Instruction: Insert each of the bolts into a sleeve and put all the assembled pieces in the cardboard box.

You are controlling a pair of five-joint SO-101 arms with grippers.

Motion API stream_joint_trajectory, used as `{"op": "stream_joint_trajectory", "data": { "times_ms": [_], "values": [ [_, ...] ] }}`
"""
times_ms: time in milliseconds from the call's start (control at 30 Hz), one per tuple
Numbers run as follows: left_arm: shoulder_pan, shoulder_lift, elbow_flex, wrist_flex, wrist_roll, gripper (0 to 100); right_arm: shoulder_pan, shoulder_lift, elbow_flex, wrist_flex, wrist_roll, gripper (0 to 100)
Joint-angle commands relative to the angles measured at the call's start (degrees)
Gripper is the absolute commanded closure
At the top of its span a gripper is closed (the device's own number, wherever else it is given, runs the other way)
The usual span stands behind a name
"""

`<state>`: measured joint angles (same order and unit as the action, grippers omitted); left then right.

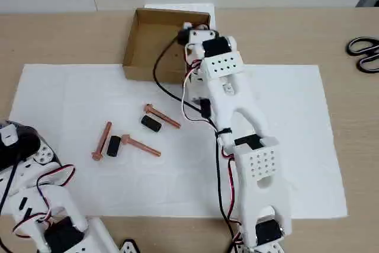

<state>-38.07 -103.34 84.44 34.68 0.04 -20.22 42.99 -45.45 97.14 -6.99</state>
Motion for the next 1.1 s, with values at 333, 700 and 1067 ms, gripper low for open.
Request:
{"op": "stream_joint_trajectory", "data": {
  "times_ms": [333,700,1067],
  "values": [
    [0.1,-0.7,-2.6,0.0,0.1,99,1.9,-5.1,7.7,0.0,0.3,99.5],
    [0.2,-0.7,-2.6,0.0,0.1,99,1.9,-5.2,7.7,0.0,0.4,90.1],
    [0.2,-0.7,-2.6,0.0,0.1,99,1.6,-5.5,7.7,0.0,3.3,79.0]
  ]
}}
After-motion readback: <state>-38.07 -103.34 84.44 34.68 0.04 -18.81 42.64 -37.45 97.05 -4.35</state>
